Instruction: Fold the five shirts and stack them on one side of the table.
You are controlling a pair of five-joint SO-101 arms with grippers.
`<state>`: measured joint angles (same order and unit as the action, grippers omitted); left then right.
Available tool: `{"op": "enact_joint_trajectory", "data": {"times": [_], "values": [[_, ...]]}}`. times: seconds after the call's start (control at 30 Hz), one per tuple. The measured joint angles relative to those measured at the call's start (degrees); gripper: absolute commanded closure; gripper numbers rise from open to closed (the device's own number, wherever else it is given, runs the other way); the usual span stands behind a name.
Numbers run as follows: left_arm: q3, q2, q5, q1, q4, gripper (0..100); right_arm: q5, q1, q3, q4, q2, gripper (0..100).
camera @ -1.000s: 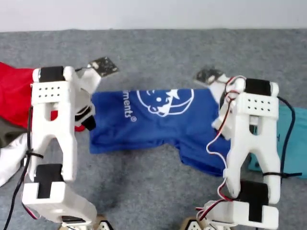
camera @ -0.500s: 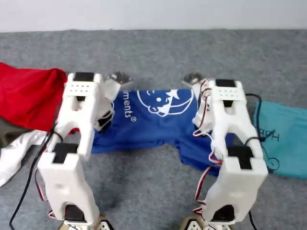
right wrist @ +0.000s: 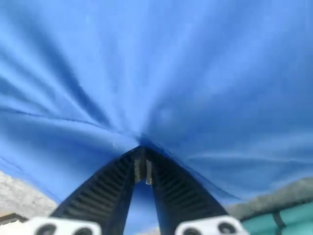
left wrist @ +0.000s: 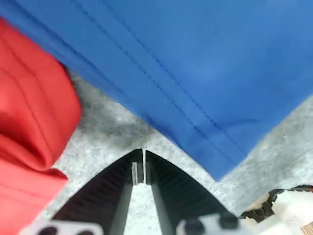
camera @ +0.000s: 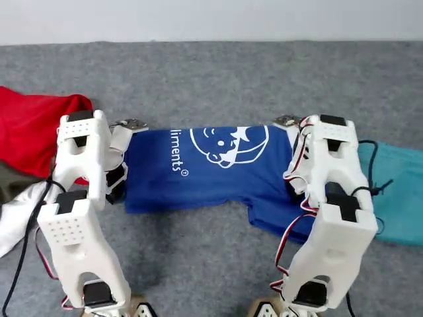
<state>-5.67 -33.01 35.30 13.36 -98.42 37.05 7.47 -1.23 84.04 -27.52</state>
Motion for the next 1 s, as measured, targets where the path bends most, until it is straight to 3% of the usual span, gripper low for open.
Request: {"op": "enact_joint_trajectory", "data": {"times": [0.3,0.63,1.0], "values": [[0.1,17.8,-3.2,-7.0,-0.4,99,0.0,0.3,-8.7,9.8,8.3,98.9],[0.1,26.8,-17.4,-21.9,-0.3,99,-2.5,-0.1,-9.0,14.9,28.3,98.9],[0.1,24.8,-26.5,-36.7,12.6,98,-12.7,-0.4,-9.0,15.2,57.9,98.7]]}}
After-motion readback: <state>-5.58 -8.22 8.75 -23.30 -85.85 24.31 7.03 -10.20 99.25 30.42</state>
